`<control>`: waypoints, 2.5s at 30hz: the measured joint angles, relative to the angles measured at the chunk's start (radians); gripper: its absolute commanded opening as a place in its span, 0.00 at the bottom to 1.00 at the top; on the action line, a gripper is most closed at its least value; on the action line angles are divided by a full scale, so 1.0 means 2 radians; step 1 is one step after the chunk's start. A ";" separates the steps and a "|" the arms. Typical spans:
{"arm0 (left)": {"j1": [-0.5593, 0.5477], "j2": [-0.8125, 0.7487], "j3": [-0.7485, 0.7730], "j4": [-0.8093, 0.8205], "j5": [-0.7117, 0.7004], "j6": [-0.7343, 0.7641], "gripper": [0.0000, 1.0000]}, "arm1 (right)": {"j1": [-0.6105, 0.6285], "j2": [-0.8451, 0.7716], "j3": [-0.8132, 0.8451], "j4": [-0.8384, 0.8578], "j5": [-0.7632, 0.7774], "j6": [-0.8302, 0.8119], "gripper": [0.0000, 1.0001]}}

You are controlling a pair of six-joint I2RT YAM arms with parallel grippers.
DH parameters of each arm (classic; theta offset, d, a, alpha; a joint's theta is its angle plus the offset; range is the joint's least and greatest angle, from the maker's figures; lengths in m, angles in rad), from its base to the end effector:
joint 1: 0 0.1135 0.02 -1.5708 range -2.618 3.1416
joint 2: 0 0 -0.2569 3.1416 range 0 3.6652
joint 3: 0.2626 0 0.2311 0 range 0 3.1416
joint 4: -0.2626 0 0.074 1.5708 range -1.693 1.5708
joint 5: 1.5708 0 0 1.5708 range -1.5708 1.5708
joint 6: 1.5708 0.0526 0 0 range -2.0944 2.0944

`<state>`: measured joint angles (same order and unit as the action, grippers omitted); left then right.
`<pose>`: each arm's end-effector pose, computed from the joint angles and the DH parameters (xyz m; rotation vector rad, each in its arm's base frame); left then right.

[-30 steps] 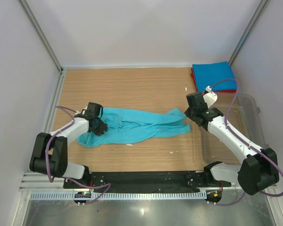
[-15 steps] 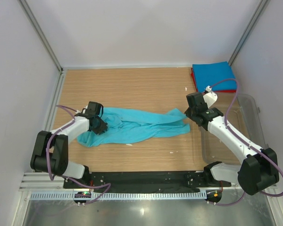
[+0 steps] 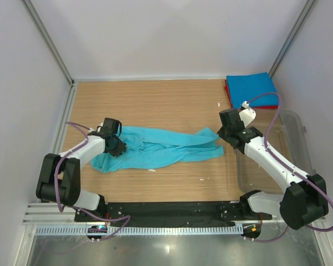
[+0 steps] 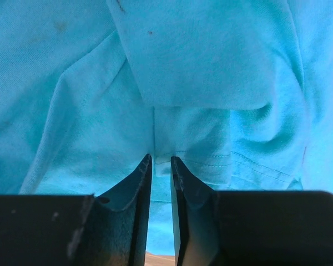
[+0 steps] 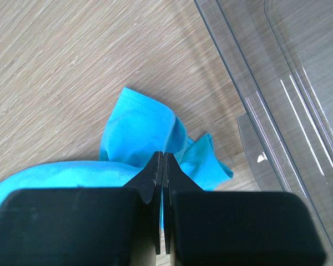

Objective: Fold and stack the t-shirts
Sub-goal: Flatten the tshirt out

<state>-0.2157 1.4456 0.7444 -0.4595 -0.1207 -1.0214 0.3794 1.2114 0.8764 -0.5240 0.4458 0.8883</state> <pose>0.2431 -0.0468 0.1545 -1.1026 2.4999 -0.1950 0.2308 0.0676 0.2453 0.7719 2.1926 0.0869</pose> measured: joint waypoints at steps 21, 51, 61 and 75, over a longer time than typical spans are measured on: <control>-0.016 0.011 0.012 -0.003 -0.006 -0.008 0.17 | 0.000 0.000 0.000 0.000 0.000 0.000 0.01; -0.034 0.005 0.009 -0.012 -0.048 -0.023 0.23 | 0.000 0.009 -0.002 -0.001 0.001 -0.002 0.01; -0.043 -0.028 0.009 -0.036 -0.062 -0.023 0.22 | 0.000 0.009 -0.002 0.000 0.001 -0.002 0.01; -0.043 0.001 0.009 -0.034 -0.057 -0.023 0.23 | 0.000 0.009 -0.007 0.000 0.002 -0.002 0.01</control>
<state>-0.3012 1.4471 0.7620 -0.5270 -0.2352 -1.0672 0.3790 1.2289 0.8623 -0.5240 0.4488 0.8852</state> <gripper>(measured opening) 0.224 0.026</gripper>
